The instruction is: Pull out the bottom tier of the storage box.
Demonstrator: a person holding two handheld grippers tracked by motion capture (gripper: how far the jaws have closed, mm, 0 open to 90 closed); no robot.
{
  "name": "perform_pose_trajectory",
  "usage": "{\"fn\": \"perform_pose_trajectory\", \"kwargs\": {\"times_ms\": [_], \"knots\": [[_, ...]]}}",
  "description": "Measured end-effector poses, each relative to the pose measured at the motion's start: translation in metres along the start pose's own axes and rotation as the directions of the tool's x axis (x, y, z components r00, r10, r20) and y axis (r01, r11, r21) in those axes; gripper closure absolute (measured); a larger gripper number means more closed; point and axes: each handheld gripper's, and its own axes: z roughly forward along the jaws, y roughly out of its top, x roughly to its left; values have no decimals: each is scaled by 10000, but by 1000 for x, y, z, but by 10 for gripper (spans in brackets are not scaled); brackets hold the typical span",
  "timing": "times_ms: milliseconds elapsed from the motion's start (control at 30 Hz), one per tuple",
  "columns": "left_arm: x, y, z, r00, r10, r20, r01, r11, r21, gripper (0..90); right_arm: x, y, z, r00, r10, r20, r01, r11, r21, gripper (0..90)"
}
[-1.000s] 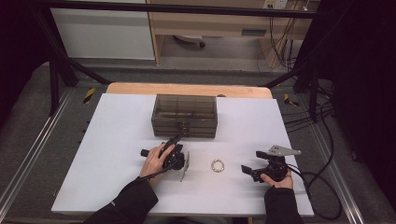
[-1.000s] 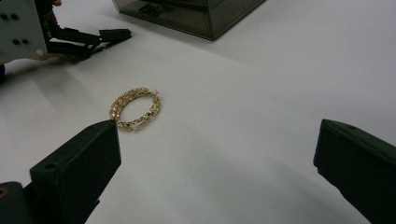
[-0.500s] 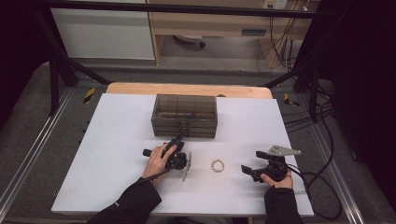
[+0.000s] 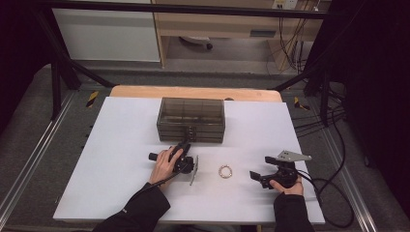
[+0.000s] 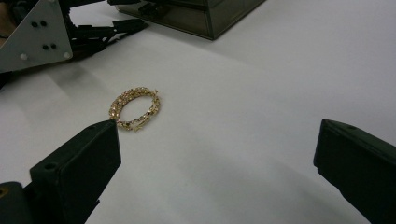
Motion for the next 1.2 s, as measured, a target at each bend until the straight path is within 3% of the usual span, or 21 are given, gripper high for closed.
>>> {"fn": "perform_pose_trajectory", "kwargs": {"times_ms": [1200], "knots": [[-4,4,4,9978,622,-217,-612,9973,411,787,0,0,0,10000,0,-8,0,10000,7,11]]}}
